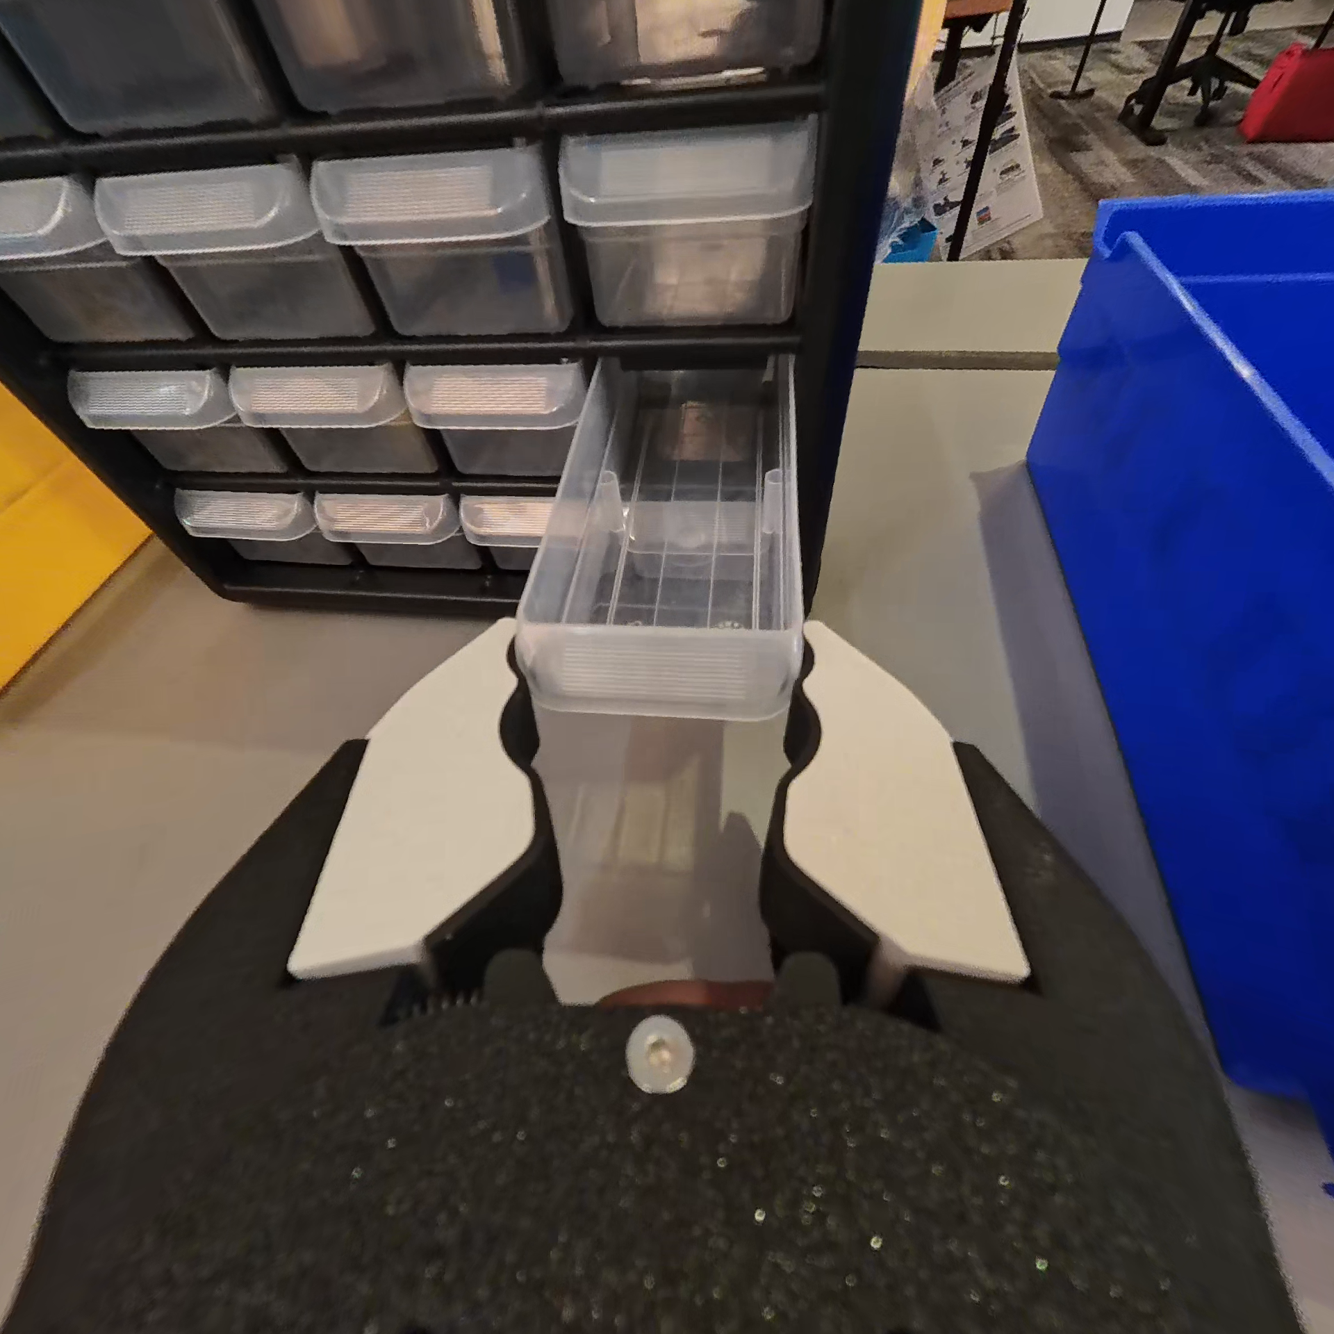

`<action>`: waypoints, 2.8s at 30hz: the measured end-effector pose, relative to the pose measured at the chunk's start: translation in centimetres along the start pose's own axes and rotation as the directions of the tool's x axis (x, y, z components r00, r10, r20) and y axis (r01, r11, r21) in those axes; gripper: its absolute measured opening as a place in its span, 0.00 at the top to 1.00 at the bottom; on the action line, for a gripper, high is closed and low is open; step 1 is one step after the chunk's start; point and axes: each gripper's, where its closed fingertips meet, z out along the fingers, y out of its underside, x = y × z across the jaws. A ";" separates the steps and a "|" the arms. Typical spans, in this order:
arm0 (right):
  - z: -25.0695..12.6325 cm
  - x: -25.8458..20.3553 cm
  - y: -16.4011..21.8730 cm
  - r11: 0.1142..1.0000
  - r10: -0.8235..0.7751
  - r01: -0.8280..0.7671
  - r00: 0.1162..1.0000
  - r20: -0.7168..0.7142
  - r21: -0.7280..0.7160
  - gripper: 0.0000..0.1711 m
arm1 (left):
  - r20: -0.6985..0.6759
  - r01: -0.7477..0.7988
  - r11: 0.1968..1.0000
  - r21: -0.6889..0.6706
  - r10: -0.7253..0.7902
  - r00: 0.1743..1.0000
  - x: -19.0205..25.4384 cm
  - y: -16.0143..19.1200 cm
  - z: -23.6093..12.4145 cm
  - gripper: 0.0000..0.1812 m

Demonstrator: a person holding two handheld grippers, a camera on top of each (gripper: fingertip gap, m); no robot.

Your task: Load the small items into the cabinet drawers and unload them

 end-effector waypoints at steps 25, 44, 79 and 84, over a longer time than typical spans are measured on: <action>-0.1 -0.2 0.0 1.000 0.009 -0.009 1.000 0.015 -0.002 0.61 | 0.394 0.453 0.745 -0.490 -0.274 0.877 -15.4 -0.1 9.9 0.80; -0.2 -0.2 0.0 1.000 0.017 -0.017 1.000 0.026 -0.003 0.61 | 0.433 0.512 0.702 -0.496 -0.311 0.846 -16.2 1.2 11.0 0.94; -1.4 -0.2 0.7 1.000 0.021 -0.021 0.999 0.046 -0.001 0.61 | -0.371 -0.739 0.506 -0.445 0.647 0.666 26.6 -14.8 17.2 0.94; -1.5 -0.3 0.7 1.000 0.007 -0.007 0.999 0.039 -0.001 0.61 | -0.357 -0.684 0.474 -0.554 0.607 0.710 26.0 -14.1 17.7 0.94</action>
